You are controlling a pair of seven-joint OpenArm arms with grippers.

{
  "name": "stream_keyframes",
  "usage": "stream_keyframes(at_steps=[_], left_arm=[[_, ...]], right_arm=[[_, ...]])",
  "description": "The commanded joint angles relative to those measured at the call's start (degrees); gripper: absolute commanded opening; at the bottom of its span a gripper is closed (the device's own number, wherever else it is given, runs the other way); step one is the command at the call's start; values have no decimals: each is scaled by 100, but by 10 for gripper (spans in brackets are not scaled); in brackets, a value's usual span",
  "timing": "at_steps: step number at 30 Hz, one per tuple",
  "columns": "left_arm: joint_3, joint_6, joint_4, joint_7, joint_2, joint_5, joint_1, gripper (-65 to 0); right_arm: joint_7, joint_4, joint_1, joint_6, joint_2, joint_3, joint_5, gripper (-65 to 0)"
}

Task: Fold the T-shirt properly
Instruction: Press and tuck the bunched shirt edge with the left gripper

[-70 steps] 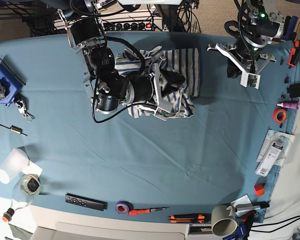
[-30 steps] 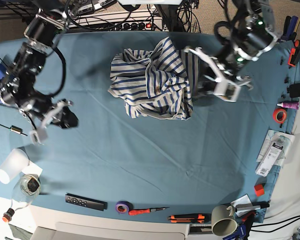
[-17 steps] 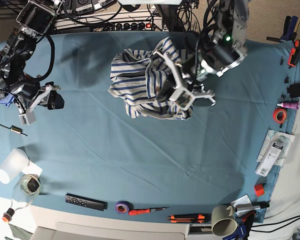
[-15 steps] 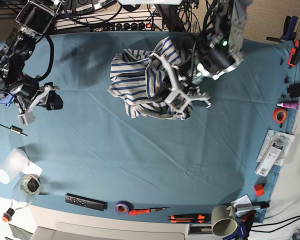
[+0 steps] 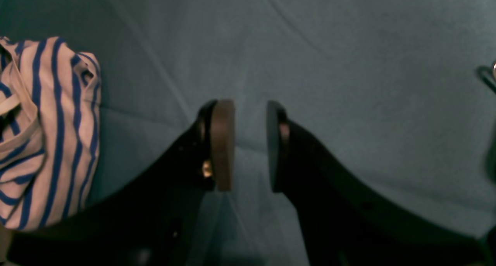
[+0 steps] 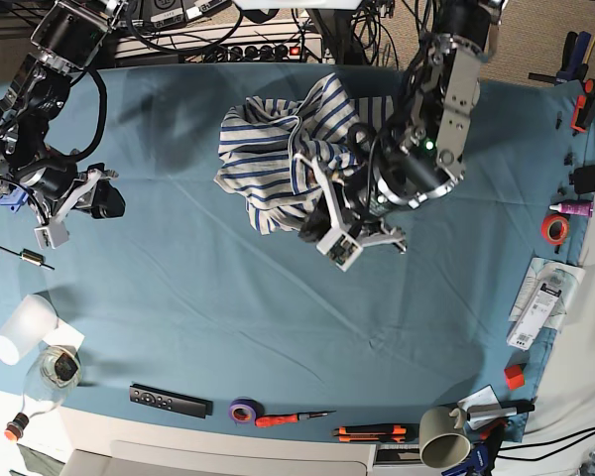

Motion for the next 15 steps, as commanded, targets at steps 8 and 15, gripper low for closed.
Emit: stream_keyframes(at_steps=[8,15], left_arm=[[31,-330,-551,632,26,-293,-380,-650],[26,-592,-452,1414,20,-883,-452,-650]], right_arm=[[101,81,79,17,114,31,111,-499],[101,81,79,28,114,31,111,-499]])
